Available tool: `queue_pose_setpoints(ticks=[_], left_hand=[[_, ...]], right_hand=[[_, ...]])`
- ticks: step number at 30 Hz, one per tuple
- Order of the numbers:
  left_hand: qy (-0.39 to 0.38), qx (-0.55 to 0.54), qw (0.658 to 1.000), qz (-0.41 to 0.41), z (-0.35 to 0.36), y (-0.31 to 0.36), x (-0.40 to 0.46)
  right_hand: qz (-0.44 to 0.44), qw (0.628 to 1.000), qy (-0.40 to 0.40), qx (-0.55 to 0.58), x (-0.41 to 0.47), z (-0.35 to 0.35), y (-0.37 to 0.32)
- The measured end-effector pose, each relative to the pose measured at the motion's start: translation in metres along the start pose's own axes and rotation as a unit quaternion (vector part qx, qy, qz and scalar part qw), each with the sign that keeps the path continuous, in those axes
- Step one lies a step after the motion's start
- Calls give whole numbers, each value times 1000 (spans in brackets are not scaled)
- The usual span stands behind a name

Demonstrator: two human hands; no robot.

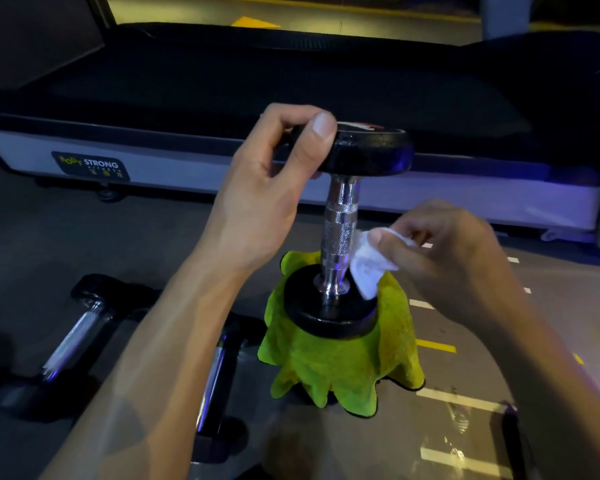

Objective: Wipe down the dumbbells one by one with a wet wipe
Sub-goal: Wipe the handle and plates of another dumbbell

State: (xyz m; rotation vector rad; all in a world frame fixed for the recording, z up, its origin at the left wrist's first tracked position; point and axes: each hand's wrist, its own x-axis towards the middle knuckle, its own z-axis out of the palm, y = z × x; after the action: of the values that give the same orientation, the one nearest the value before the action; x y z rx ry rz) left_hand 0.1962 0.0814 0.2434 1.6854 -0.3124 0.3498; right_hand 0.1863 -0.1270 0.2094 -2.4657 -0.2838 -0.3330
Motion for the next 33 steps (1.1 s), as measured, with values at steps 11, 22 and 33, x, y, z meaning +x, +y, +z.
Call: queue_pose_setpoints(ticks=[11,22,33], left_hand=[[0,-1,1000,-3,0,-1,2],[7,-21,1000,8,5,-2,2],[-3,-34,999,20,10,0,2]], right_hand=[[58,991,97,65,21,0,-2],[76,928,-147,334,-30,24,2],[30,881,-293,370,4,50,12]])
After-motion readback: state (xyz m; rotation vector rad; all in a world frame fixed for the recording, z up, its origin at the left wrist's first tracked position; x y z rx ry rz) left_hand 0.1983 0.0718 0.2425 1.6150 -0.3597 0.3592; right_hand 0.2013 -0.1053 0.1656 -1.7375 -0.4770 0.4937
